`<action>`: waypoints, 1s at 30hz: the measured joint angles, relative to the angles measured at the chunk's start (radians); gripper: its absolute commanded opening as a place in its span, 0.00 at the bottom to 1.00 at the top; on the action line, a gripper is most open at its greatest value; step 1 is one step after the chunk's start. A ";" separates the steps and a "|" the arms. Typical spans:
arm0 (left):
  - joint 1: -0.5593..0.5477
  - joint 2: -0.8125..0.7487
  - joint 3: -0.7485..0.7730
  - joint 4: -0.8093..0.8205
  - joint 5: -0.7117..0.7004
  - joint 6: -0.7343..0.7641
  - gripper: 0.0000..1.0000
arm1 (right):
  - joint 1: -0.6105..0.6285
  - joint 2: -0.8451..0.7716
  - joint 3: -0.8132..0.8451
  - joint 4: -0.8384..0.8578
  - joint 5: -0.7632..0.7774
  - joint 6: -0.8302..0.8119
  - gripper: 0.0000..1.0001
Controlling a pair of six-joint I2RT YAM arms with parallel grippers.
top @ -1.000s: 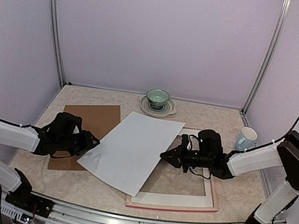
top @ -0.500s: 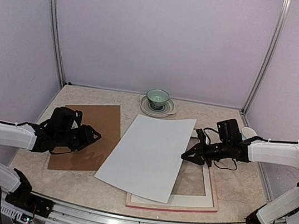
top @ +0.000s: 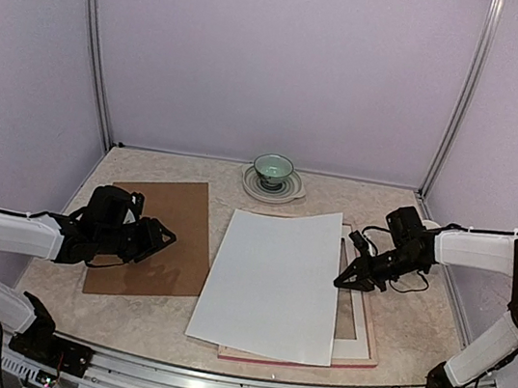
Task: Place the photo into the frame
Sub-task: Place the photo on the mat board.
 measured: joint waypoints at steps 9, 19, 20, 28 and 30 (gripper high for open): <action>-0.008 0.000 0.000 0.000 0.002 -0.001 0.50 | -0.053 0.091 0.129 -0.136 0.062 -0.169 0.00; -0.048 0.001 0.000 0.000 0.005 -0.004 0.50 | -0.060 0.105 0.191 -0.245 0.143 -0.255 0.00; -0.050 0.003 0.000 0.000 0.005 -0.004 0.50 | -0.060 0.105 0.196 -0.256 0.153 -0.262 0.00; -0.062 0.033 0.000 0.001 0.013 -0.004 0.50 | -0.060 0.105 0.210 -0.300 0.233 -0.298 0.00; -0.064 0.033 0.000 0.001 0.015 -0.004 0.50 | -0.060 0.105 0.210 -0.305 0.250 -0.304 0.00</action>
